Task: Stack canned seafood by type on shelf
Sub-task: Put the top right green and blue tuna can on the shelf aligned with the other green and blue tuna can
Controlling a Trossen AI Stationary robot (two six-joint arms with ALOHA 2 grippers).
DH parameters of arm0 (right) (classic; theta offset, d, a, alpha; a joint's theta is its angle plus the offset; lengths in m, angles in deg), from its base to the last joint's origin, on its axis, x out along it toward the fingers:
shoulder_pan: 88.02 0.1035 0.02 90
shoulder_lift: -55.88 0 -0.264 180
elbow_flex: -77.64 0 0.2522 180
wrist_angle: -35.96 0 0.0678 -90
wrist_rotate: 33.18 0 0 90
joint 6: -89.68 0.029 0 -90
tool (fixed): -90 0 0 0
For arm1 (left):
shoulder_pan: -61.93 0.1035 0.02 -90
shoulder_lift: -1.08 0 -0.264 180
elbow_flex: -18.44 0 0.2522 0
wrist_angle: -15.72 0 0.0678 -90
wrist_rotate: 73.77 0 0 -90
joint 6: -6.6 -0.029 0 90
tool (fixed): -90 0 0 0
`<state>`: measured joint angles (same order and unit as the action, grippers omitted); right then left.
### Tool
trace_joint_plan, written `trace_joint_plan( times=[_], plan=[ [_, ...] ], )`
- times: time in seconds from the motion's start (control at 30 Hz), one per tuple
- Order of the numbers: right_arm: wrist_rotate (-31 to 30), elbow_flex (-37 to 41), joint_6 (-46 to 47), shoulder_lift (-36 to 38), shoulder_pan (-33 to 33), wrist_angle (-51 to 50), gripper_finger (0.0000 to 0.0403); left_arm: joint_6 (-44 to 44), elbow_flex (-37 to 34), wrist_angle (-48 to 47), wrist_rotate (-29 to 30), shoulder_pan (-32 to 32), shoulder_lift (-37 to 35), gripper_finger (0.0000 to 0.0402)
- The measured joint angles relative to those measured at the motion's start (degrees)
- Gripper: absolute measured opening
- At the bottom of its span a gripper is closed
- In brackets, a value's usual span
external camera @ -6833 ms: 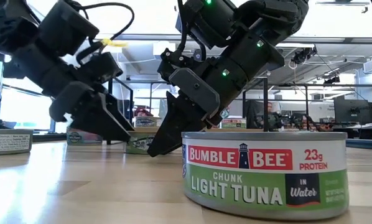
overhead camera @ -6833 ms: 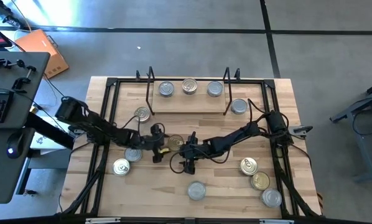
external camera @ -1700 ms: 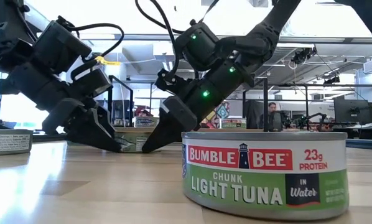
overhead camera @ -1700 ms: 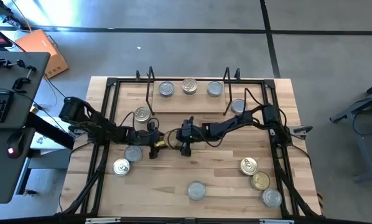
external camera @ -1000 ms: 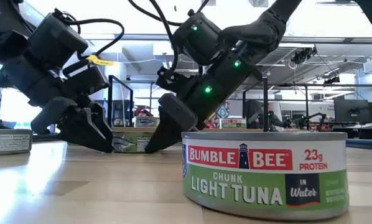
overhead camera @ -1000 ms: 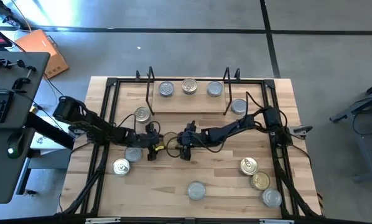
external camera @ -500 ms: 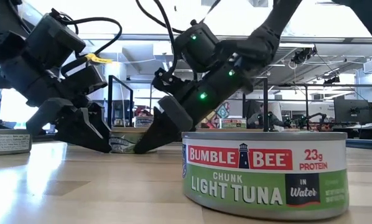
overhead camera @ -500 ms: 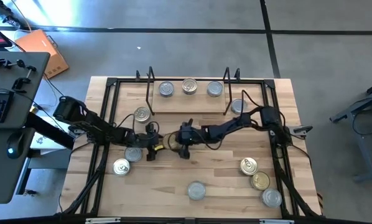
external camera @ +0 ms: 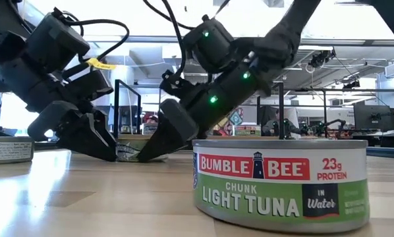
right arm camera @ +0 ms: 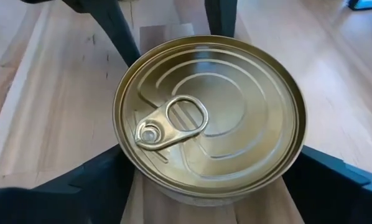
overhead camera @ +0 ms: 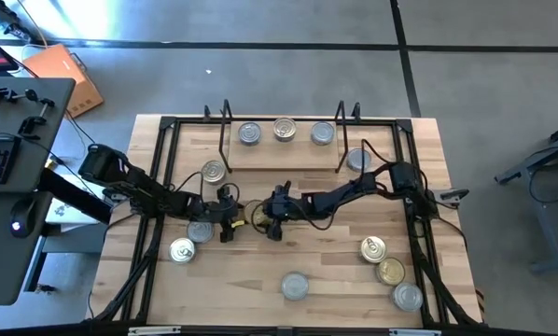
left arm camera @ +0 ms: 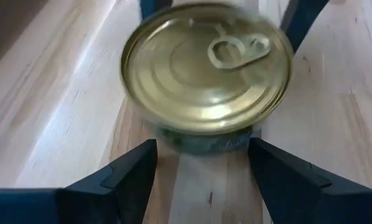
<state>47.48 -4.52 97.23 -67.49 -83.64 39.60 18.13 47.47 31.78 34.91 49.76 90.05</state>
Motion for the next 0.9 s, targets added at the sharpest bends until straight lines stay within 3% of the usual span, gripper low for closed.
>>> trace_joint_plan(
  times=[0.2,0.6,0.73,0.9],
  plan=[
    [-5.1,-1.3,1.7,4.7,-0.8,-3.1,0.0340,3.2,-0.1,-2.6,0.4,-0.2,0.0,0.0246],
    [-5.3,-8.9,1.6,4.8,-10.0,-9.9,0.0338,9.0,0.0,-6.3,2.7,-5.6,-3.2,0.0246],
    [-3.4,-9.0,2.5,4.0,-13.0,-9.6,0.0338,9.3,1.9,-14.8,0.8,-7.1,-8.2,0.0246],
    [-2.1,-9.0,2.5,3.0,-15.0,-6.9,0.0337,9.3,6.5,-25.4,4.0,-7.6,-14.0,0.0246]
  ],
)
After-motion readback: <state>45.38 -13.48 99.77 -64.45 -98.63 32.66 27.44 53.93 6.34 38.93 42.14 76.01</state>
